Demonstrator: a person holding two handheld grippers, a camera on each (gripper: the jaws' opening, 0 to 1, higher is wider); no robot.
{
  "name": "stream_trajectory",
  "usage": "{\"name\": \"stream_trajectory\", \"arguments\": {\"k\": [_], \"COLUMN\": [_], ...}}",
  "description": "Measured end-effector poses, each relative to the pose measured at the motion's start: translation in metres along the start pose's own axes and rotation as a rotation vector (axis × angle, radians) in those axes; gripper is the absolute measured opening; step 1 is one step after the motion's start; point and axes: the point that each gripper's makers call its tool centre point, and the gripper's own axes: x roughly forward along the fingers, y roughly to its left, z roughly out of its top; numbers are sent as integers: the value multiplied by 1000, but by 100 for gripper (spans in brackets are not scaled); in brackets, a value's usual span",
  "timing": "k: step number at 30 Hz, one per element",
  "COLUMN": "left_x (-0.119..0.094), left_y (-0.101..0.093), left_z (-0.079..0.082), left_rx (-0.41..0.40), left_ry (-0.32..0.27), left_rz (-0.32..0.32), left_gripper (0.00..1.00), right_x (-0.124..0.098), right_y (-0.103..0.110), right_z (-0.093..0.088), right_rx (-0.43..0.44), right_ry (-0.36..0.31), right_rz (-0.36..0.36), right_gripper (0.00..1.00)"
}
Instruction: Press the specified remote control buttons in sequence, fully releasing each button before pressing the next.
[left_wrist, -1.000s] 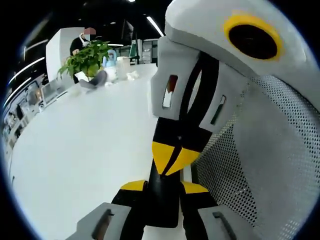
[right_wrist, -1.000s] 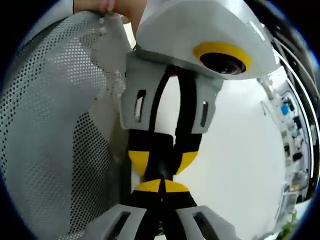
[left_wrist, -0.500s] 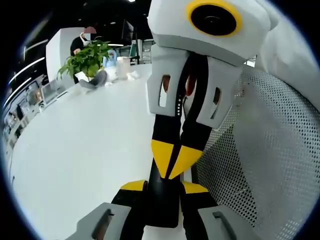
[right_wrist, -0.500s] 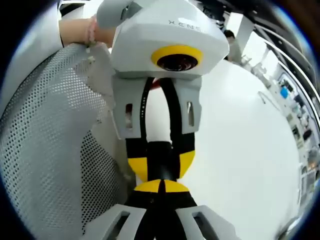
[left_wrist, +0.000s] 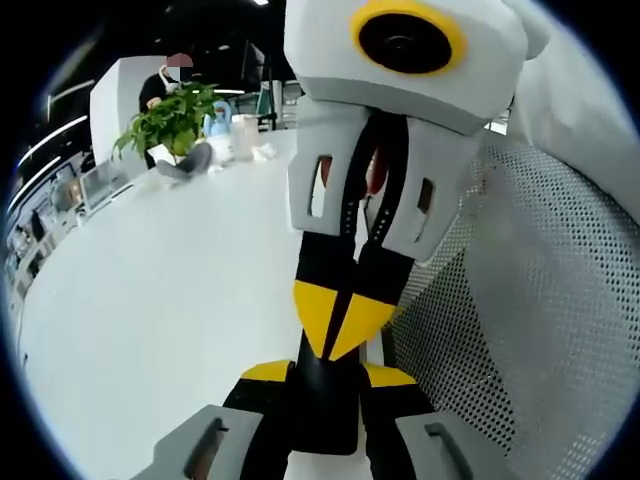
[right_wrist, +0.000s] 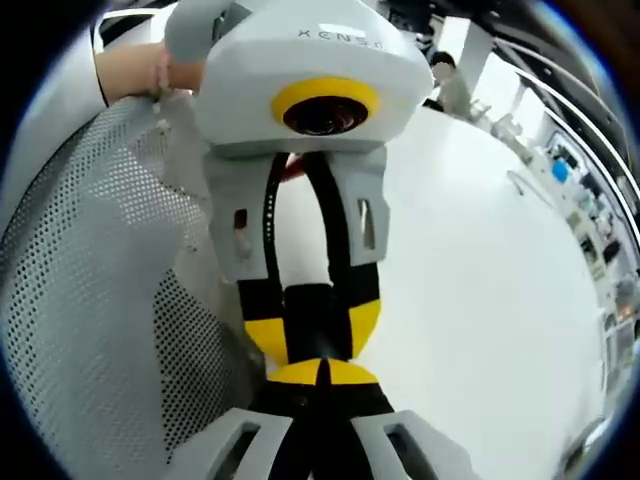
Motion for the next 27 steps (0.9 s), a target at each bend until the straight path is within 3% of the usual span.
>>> {"name": "stream_trajectory", "arguments": {"k": [4,9,12,16,23,27], "left_x": [0,0,0,0,0,0], "left_y": [0,0,0,0,0,0], "left_z": [0,0,0,1,0,0], "left_rx": [2,3,4,4,3,3], "left_ry": [-1,-1,-1,0,-2,-2], "left_rz": [-1,-1,0,1,4,5], "left_gripper": [25,25,25,26,26,26], "right_x": [1,1,0,-2,-4,-5], "right_y": [1,2,1,1,3,6], "right_z": [0,-2,-1,-1,-2,-3], "right_rx": [-49,-109,-18,-69,-40,-77], "right_ry": [59,71,30,-17,-90,-96], "right_rz": [11,-10,11,41,50,67], "right_gripper": [0,0,0,0,0,0]}}
